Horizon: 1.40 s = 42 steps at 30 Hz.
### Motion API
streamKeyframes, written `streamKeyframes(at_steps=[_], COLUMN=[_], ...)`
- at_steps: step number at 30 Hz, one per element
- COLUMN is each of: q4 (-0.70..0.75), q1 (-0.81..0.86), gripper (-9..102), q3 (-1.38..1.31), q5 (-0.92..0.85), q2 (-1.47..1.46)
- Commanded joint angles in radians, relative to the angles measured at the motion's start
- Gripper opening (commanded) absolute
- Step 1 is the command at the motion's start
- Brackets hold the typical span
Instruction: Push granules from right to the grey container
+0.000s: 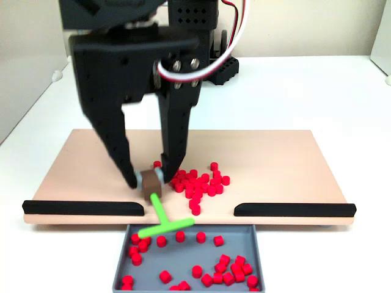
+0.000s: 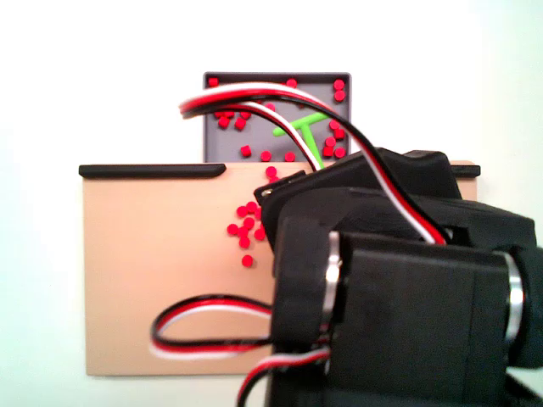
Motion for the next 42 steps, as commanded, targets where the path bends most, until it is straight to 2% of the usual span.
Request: streamKeyframes(at_steps=[1,4,8,15,20,28,34,42], q4=[0.008,0.043,0.044,0.032,0.031,0.038,0.044,0.043], q1=[-0.04,-0.072,-0.086,-0.032,-0.026,-0.063,-0.117,-0.094], gripper=[0,0,0,0,0,0,0,0], q3=[-0.012,0.009,0.175,0.549,0.713,0.727,0.73,0.778], q5=[0.146,0.247,0.314,0.331,0.339,0.383,0.503,0.436], q2=[0.137,0.206,0.367,0.692,0.816,0.833,0.874,0.746])
